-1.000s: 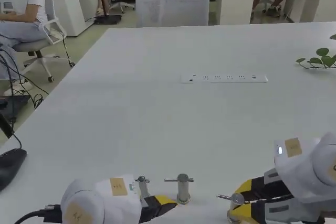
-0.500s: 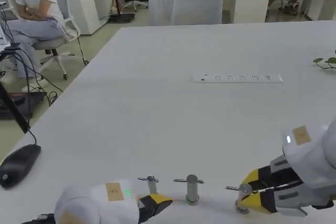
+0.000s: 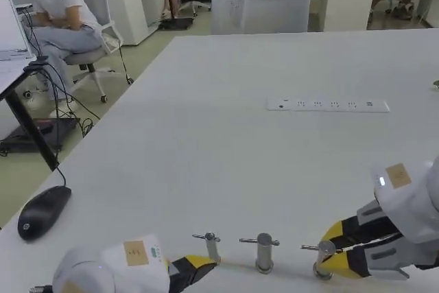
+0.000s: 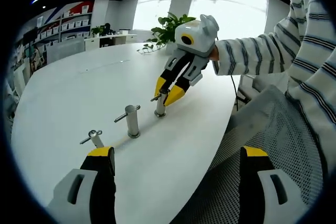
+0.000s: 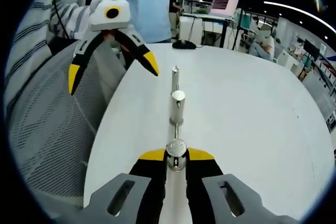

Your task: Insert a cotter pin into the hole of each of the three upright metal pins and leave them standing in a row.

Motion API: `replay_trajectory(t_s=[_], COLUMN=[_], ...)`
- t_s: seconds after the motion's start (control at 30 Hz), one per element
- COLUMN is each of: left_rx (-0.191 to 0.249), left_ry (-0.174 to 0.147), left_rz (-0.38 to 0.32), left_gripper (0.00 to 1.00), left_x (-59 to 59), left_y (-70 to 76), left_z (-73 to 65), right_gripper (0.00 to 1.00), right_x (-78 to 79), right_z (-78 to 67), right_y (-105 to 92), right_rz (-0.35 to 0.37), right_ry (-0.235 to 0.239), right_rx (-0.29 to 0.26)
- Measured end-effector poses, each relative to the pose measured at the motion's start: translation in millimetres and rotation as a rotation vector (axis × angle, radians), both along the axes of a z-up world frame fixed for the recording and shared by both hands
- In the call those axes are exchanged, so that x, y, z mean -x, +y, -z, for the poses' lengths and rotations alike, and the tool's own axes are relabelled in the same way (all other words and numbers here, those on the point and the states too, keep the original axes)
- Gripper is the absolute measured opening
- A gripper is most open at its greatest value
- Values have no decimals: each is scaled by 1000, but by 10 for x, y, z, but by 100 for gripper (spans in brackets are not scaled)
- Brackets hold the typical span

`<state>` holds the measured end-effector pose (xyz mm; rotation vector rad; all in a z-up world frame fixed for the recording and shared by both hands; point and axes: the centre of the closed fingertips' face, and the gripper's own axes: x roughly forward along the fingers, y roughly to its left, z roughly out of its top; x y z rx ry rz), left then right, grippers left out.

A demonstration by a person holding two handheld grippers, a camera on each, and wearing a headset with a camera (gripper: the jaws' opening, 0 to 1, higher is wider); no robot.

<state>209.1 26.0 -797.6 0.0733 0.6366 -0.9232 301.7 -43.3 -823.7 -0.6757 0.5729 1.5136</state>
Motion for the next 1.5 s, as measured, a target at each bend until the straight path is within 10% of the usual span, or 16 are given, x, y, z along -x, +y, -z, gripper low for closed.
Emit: replay_trajectory(t_s=[1.5], left_rx=[-22], left_ry=[12], left_rz=[-42], left_gripper=[99], left_x=[3], left_y=[150], left_z=[-31], right_gripper=[17], right_x=[36], right_z=[9], right_y=[31], right_rz=[14], right_ry=[130], right_rx=[-131])
